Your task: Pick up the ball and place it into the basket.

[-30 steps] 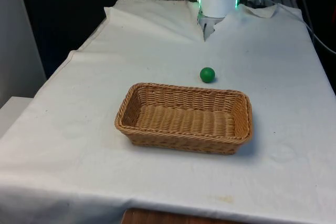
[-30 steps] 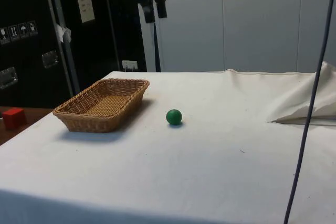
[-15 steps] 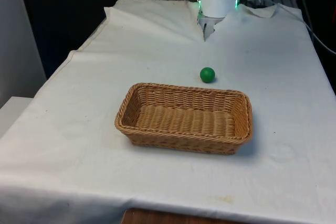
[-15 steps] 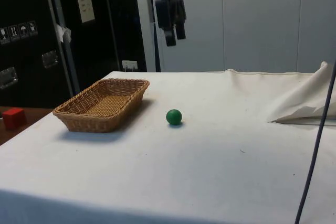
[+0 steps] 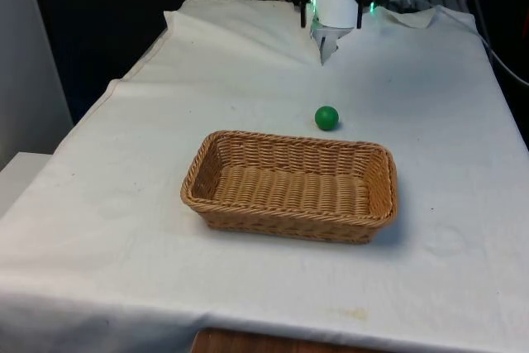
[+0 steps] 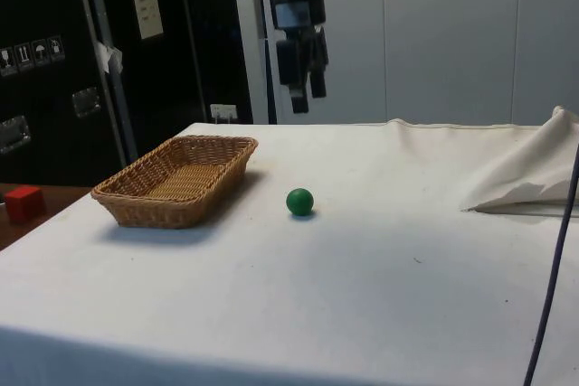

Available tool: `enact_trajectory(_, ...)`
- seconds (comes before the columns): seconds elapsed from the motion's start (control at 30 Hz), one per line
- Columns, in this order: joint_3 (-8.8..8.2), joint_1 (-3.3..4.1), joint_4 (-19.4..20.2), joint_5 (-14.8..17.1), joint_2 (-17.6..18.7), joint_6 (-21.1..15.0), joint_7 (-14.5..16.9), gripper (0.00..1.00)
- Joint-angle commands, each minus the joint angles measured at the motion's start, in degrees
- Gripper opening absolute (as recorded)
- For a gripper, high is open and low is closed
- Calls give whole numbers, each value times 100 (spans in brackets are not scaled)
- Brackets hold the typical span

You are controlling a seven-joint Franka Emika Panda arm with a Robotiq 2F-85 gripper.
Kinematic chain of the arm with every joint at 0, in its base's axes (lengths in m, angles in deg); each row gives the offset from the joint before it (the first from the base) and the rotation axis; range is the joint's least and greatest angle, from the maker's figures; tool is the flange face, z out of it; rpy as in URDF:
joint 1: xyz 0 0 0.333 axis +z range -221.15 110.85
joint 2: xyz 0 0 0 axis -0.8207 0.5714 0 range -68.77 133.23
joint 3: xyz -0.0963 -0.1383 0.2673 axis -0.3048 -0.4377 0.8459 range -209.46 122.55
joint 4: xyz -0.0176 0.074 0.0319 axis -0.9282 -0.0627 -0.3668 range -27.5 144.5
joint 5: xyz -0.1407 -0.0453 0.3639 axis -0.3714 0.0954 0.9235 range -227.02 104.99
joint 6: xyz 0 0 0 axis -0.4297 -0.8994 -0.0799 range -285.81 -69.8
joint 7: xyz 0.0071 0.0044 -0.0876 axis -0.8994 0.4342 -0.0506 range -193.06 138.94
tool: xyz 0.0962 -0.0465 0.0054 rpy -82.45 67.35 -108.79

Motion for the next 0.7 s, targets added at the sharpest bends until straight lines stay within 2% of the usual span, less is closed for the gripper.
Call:
enact_trajectory(0.0, -6, 0, 63, 34, 46, -172, -23, 100)
enact_trajectory(0.13, 0, 0, 132, 143, 258, -470, -23, 100)
enact_trajectory(0.17, 0, -6, 115, 86, 241, -390, -29, 100)
enact_trajectory(0.4, 63, 11, 103, 390, 602, -825, 0, 100)
enact_trajectory(0.43, 52, 0, 103, 309, 579, -768, -23, 100)
enact_trajectory(0.47, 92, 6, 86, 458, 710, -922, 6, 100)
enact_trajectory(0.67, 201, 0, 6, 688, 1094, -1249, 6, 100)
